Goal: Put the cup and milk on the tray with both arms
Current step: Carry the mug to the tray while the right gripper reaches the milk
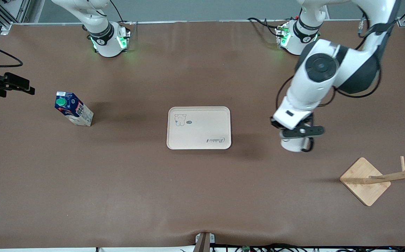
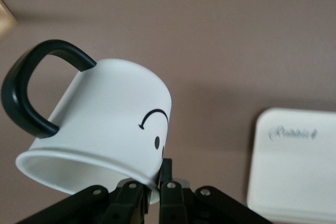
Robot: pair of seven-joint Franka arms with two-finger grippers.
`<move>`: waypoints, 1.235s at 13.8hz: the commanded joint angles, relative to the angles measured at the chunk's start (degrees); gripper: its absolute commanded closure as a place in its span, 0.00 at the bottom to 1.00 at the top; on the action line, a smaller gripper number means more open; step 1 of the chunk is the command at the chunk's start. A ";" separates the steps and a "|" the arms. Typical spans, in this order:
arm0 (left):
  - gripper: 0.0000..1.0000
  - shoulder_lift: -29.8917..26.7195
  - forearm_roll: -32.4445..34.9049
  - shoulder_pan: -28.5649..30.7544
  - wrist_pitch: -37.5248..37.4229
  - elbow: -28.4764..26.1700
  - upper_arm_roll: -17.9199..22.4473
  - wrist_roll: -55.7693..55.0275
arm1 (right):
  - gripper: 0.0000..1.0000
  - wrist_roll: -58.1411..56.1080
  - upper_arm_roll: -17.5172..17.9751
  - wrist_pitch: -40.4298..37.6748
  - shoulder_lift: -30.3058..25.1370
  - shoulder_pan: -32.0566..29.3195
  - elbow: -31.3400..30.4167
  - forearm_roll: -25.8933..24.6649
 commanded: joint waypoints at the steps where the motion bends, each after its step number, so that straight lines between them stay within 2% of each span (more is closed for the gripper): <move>1: 1.00 6.35 -2.98 -4.43 -5.79 7.20 -0.25 -6.51 | 0.00 0.75 0.06 -0.35 0.69 -0.44 1.43 0.98; 4: 1.00 9.96 -7.73 -9.70 -5.88 9.58 -0.16 -15.38 | 0.00 0.75 -0.03 -0.08 0.69 -0.61 1.69 1.15; 8: 1.00 15.58 -13.53 -13.84 -5.88 12.83 -0.16 -25.41 | 0.00 0.75 -0.03 -0.17 0.69 -0.70 1.78 1.24; 10: 1.00 18.48 -14.33 -14.81 -5.45 13.98 -0.16 -30.59 | 0.00 0.58 -0.03 0.01 1.30 -0.70 1.69 1.15; 14: 1.00 25.34 -14.60 -17.10 -2.47 16.71 -0.07 -37.29 | 0.00 0.31 0.23 3.50 10.16 0.35 2.48 1.85; 17: 1.00 27.72 -16.88 -17.53 4.21 16.71 -0.07 -37.91 | 0.00 0.40 0.23 4.49 11.41 0.53 2.57 1.68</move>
